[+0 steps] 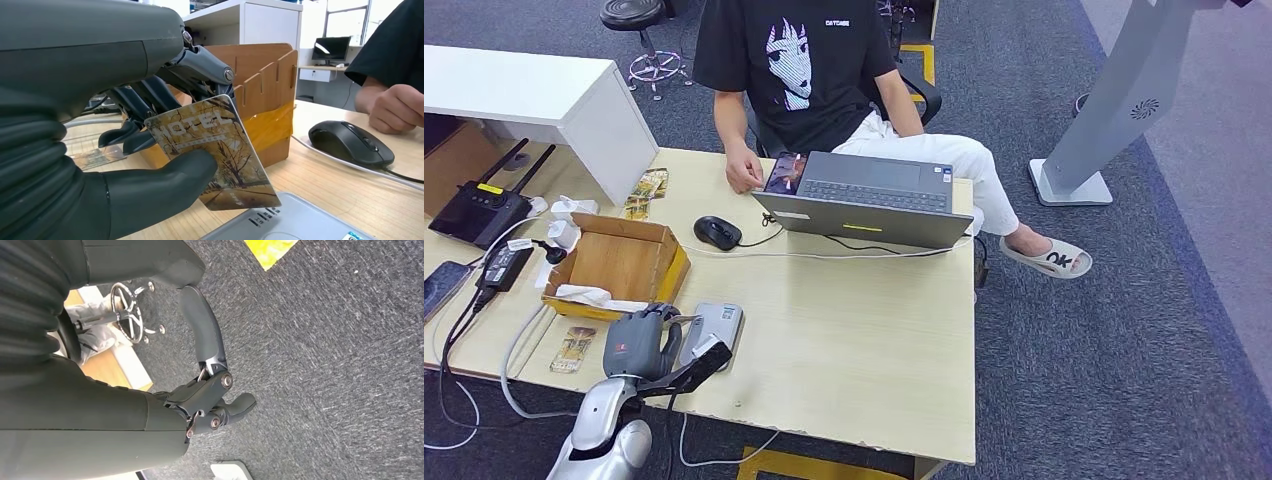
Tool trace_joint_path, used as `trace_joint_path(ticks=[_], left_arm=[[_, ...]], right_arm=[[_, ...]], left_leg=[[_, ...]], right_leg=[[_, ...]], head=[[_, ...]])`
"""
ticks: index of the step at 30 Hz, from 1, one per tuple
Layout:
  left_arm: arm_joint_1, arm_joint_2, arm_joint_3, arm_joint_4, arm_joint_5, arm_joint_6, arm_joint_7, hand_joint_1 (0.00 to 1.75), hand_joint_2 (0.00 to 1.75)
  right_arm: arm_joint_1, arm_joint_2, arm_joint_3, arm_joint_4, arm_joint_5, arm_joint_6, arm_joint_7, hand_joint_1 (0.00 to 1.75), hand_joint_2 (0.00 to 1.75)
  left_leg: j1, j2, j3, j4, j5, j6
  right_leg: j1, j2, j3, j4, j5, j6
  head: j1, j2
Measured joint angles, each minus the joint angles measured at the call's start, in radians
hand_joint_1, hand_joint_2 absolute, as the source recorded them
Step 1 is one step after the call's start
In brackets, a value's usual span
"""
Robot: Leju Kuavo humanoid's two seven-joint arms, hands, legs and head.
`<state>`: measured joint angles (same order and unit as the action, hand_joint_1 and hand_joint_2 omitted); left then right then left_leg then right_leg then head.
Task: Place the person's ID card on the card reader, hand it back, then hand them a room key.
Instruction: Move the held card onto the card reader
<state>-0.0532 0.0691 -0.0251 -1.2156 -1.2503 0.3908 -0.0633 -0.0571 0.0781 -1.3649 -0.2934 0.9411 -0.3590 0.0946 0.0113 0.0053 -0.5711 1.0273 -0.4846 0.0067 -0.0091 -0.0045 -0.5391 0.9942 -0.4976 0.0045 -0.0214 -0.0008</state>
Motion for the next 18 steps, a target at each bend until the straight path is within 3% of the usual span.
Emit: trace_joint_path(ticks=[11,18], left_arm=[[0.000,0.021,-0.002,-0.007,0.022,0.007,0.005,1.75,1.75],[-0.031,0.109,0.021,-0.161,0.101,-0.021,0.000,1.75,1.75]], right_arm=[[0.001,-0.001,-0.001,0.000,0.001,0.000,-0.001,0.00,1.75],[0.001,-0.004,-0.007,0.000,0.011,0.000,-0.008,0.00,1.75]], left_leg=[[0.000,0.000,0.000,0.000,0.000,0.000],[0.001,0.000,0.000,0.000,0.000,0.000]], right_leg=[[0.000,0.000,0.000,0.000,0.000,0.000],[0.001,0.000,0.000,0.001,0.000,0.000]], head=[[0.000,0.000],[0.000,0.000]])
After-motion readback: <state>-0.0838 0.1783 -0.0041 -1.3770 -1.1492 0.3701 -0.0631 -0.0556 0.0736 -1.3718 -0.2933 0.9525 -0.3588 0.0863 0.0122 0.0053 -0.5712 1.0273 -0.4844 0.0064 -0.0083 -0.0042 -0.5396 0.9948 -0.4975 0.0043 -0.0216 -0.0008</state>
